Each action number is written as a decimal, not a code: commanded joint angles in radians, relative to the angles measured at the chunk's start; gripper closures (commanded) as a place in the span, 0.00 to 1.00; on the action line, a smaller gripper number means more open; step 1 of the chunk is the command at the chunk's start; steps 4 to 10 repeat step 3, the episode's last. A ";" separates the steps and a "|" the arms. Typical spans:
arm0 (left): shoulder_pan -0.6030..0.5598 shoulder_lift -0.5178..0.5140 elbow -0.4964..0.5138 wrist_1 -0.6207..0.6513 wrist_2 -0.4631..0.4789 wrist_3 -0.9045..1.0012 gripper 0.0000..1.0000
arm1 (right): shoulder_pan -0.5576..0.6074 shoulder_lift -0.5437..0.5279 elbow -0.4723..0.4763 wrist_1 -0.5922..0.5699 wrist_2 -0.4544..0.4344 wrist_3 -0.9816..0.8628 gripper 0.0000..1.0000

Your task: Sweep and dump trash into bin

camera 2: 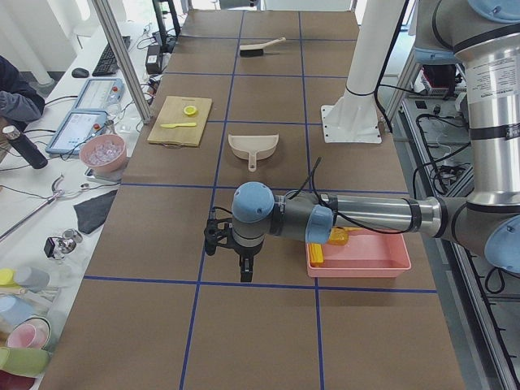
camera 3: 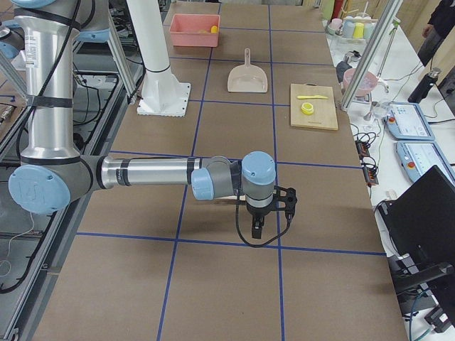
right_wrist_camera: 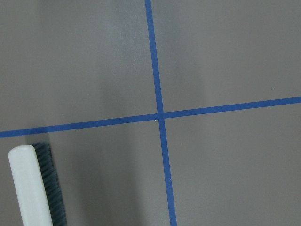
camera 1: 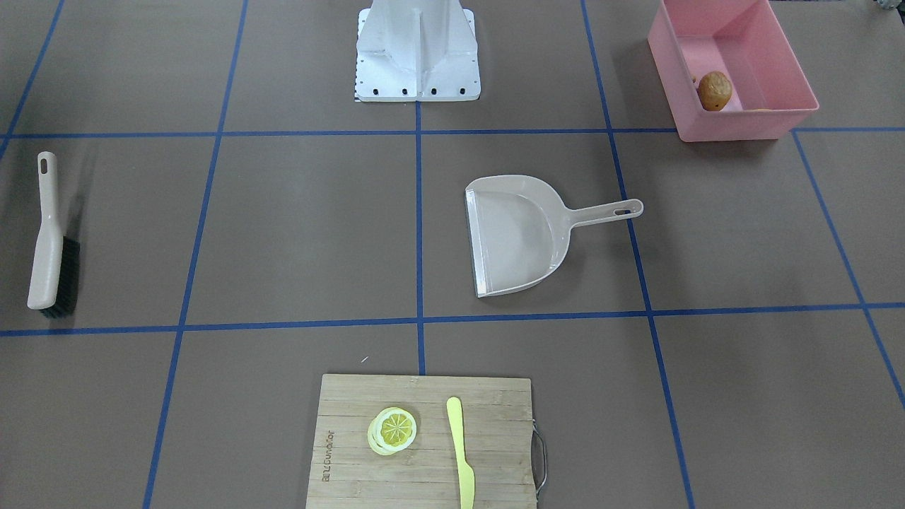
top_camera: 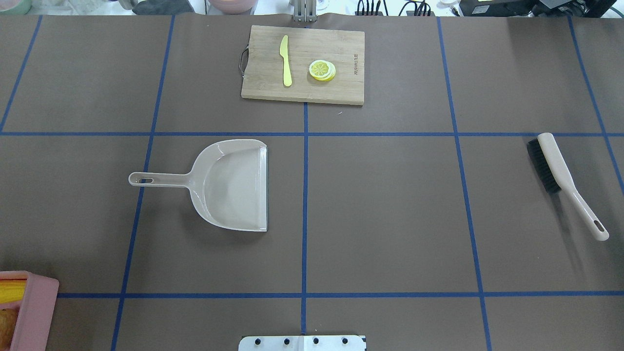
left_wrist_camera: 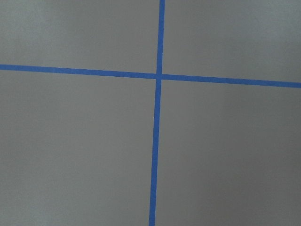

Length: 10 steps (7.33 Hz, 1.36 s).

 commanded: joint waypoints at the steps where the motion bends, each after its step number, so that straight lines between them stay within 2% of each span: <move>1: 0.000 -0.001 0.005 0.000 0.000 0.005 0.02 | 0.000 0.001 -0.002 0.000 0.000 0.000 0.00; 10: -0.001 0.004 0.002 0.000 0.017 0.005 0.02 | -0.003 0.003 -0.002 0.000 -0.002 0.000 0.00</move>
